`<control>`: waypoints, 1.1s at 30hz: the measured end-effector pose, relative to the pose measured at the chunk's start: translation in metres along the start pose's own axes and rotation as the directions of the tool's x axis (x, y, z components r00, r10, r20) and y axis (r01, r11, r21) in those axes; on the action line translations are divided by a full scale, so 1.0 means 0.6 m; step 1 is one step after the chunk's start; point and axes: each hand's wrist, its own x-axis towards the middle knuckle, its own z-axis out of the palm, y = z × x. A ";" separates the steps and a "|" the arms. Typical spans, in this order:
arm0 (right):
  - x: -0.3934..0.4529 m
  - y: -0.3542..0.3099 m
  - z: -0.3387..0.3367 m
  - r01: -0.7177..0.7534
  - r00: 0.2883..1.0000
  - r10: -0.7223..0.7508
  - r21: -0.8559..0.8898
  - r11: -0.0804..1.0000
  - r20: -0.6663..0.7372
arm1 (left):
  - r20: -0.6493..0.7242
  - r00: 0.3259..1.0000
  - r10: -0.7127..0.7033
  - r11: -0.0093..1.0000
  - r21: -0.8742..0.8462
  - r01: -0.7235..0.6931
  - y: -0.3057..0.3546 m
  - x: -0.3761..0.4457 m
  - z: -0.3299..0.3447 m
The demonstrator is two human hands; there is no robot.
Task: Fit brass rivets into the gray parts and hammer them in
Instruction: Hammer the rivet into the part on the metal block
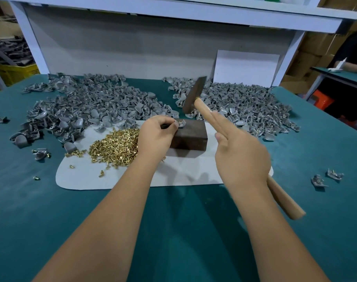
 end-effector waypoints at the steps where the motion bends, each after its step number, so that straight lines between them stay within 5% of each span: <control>1: 0.003 0.004 0.002 -0.015 1.000 0.015 0.006 1.000 -0.025 | 0.010 1.000 -0.015 1.000 -0.010 0.015 0.000 0.001 -0.002; 6: 0.022 0.036 0.005 -0.144 0.989 0.143 -0.031 0.989 -0.023 | 0.086 0.982 -0.169 0.969 -0.167 0.181 0.008 0.001 -0.003; 14: 0.021 0.064 0.015 -0.241 0.970 0.240 0.023 0.970 0.040 | 0.134 0.970 -0.204 0.951 -0.207 0.229 0.015 -0.001 -0.007; 23: 0.023 0.066 0.023 -0.274 0.944 0.289 -0.110 0.955 0.157 | 0.103 0.982 -0.156 0.978 -0.124 0.168 0.015 -0.007 -0.008; 33: 0.020 0.064 0.031 -0.201 0.971 0.228 -0.259 0.945 0.078 | 0.089 0.996 -0.009 0.996 0.090 0.001 0.022 -0.013 -0.010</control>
